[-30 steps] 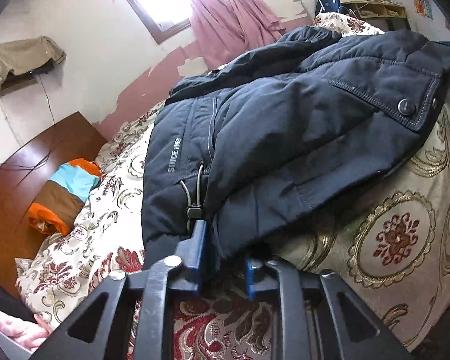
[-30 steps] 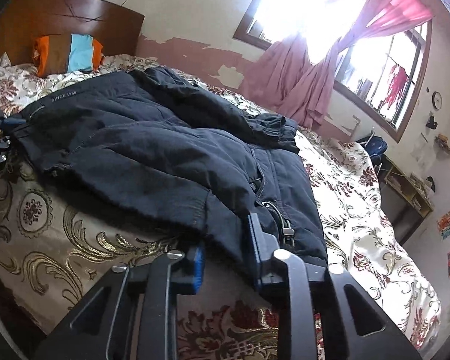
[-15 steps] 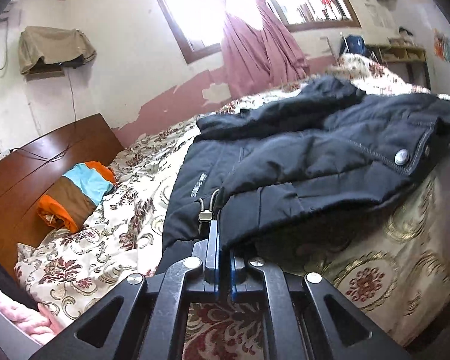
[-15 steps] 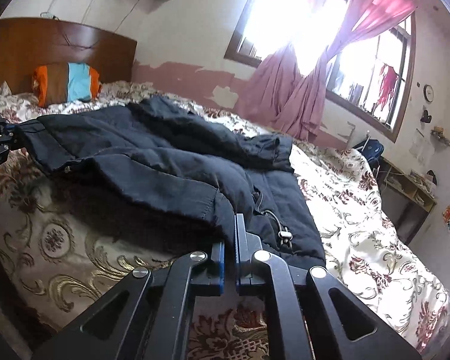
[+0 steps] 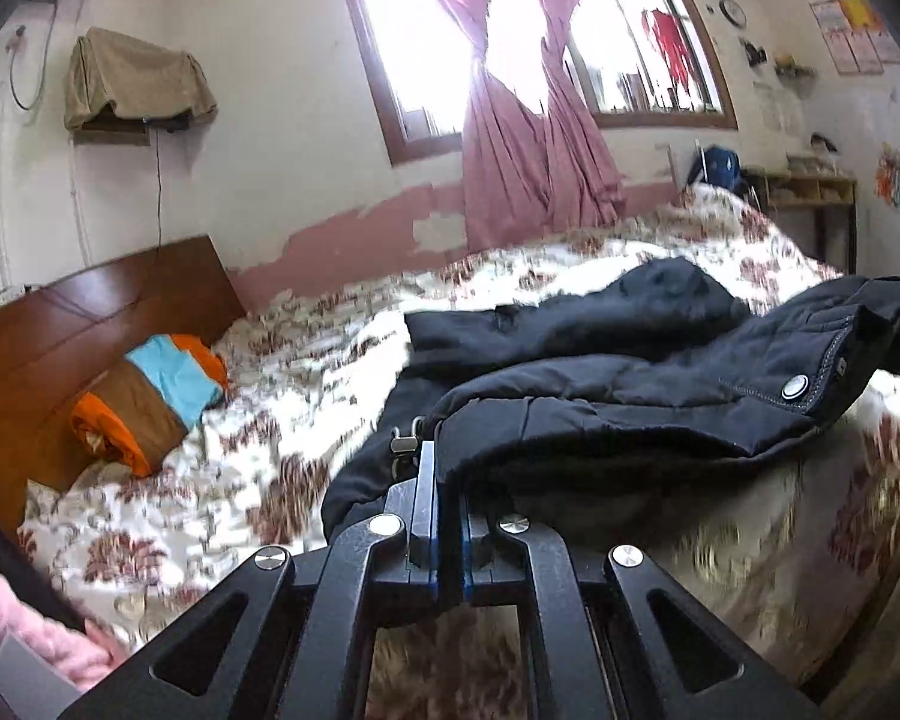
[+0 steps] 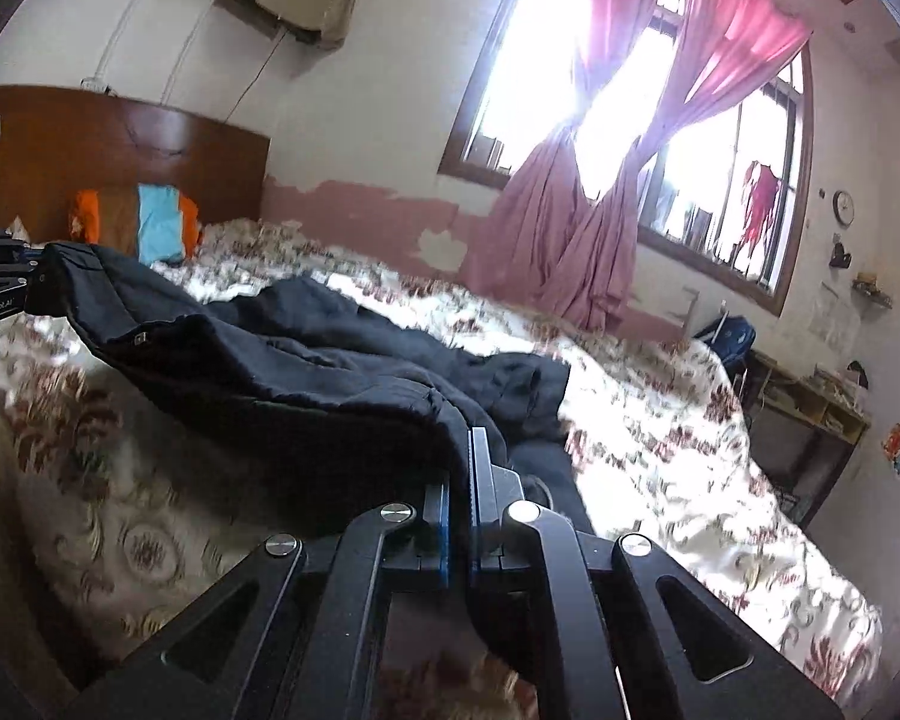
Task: Fold large clothes
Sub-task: 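Grasp the jacket edge with the left tool while the right tool grasps it, lifting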
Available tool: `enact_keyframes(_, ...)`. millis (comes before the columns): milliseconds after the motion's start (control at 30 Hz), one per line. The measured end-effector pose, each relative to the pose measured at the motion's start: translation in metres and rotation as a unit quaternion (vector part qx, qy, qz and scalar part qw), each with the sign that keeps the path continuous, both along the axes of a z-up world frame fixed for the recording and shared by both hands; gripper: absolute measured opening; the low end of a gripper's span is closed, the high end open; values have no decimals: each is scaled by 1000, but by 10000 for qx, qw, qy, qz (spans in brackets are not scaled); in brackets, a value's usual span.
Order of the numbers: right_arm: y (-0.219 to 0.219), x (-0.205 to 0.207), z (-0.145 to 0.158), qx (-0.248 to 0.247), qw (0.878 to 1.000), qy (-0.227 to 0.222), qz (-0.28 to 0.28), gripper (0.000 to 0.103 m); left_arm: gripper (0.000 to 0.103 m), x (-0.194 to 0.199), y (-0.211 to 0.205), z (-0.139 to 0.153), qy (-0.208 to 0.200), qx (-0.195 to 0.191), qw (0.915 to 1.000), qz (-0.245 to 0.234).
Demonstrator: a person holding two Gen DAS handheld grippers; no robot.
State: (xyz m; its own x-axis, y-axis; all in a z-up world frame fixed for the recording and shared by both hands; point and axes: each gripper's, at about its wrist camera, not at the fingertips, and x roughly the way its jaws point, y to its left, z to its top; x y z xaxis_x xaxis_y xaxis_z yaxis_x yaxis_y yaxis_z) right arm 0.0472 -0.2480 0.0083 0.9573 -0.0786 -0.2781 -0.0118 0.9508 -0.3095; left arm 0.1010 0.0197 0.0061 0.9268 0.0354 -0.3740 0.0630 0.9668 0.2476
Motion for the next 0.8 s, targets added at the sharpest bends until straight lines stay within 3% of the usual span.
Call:
enact_keyframes(300, -9, 70, 38, -147, 9982, -568, -110, 3, 5, 68, -13, 48, -458, 231, 9986, -80)
enact_keyframes(533, -9, 121, 44, -152, 9971, -707, -216, 3, 5, 110, -23, 56, -554, 297, 9980, -57)
enact_keyframes(800, -9, 192, 54, -150, 9968, -718, -308, 3, 5, 165, -28, 62, -579, 99, 9982, 102)
